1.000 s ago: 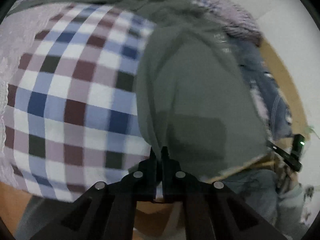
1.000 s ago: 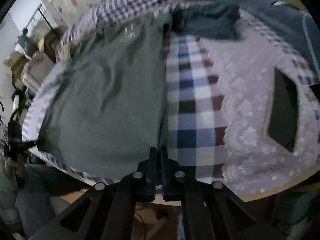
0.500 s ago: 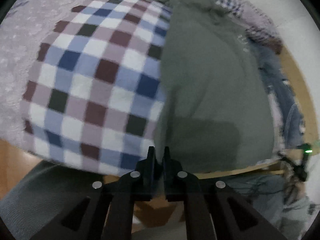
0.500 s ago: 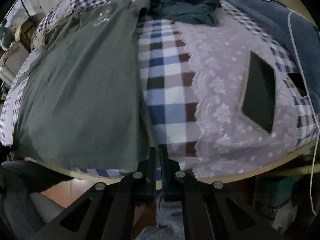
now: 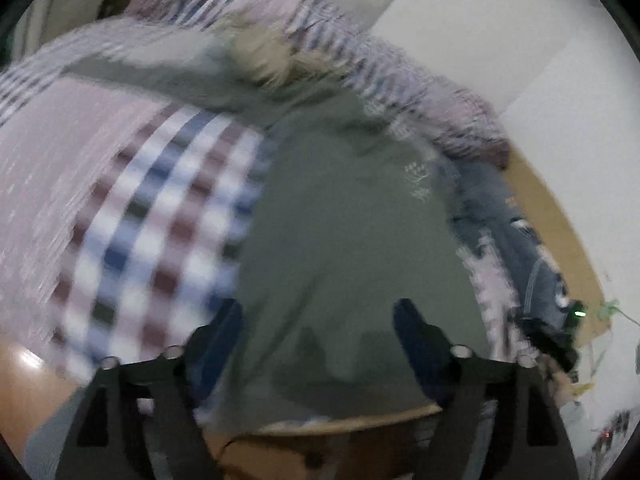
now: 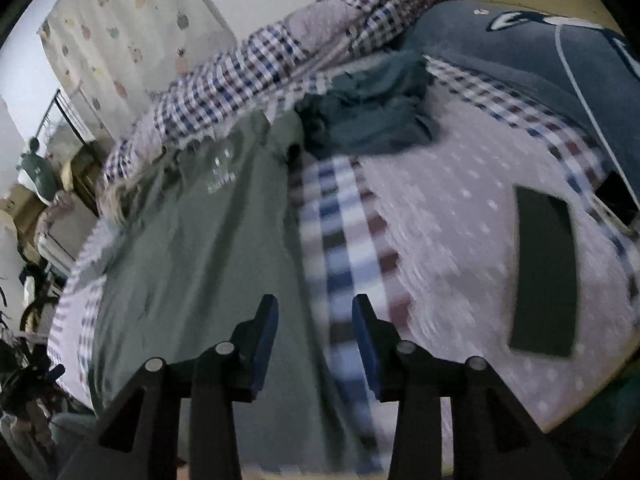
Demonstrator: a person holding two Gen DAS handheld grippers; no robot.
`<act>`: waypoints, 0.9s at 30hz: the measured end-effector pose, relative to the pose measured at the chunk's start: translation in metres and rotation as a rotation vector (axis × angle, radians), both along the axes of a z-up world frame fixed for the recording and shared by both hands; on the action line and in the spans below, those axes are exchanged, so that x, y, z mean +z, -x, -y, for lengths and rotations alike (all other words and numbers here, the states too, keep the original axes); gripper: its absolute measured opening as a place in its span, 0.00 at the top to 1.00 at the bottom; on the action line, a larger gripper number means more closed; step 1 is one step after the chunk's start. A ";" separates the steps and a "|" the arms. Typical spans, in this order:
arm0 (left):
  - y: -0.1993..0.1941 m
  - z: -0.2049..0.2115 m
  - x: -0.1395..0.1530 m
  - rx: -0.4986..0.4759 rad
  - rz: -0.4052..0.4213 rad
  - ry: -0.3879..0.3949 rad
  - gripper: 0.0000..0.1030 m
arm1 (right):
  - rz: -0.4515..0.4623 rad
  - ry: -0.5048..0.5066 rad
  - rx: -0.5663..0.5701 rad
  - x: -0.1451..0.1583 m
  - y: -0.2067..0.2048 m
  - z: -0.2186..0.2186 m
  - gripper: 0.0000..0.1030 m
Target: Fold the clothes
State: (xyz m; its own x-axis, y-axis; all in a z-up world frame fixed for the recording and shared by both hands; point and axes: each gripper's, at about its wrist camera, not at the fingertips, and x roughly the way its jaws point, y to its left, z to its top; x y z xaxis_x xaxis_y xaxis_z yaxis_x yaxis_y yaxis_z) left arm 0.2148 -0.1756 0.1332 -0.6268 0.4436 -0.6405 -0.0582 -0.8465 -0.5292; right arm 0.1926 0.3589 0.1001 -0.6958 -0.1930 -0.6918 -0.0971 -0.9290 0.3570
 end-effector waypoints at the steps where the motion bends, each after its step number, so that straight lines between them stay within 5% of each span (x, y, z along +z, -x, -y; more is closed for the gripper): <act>1: 0.004 -0.006 0.006 -0.017 -0.038 -0.011 0.17 | -0.021 -0.008 0.011 0.001 0.013 0.003 0.59; 7: 0.076 -0.066 0.018 -0.107 -0.159 -0.017 0.15 | -0.089 -0.116 0.071 -0.003 0.086 0.022 0.58; 13: 0.173 -0.116 -0.023 -0.117 -0.186 -0.058 0.15 | -0.085 -0.297 0.123 -0.023 0.165 0.033 0.58; 16: 0.204 -0.129 -0.048 -0.105 -0.187 -0.003 0.15 | -0.092 -0.400 0.159 -0.033 0.200 0.035 0.58; 22: 0.236 -0.139 -0.087 -0.116 -0.127 0.105 0.16 | -0.091 -0.421 0.182 -0.047 0.249 0.037 0.61; 25: 0.239 -0.137 -0.094 -0.108 -0.113 0.085 0.16 | -0.089 -0.444 0.191 -0.050 0.258 0.041 0.68; 27: 0.238 -0.138 -0.095 -0.107 -0.116 0.088 0.15 | -0.089 -0.456 0.181 -0.051 0.261 0.043 0.84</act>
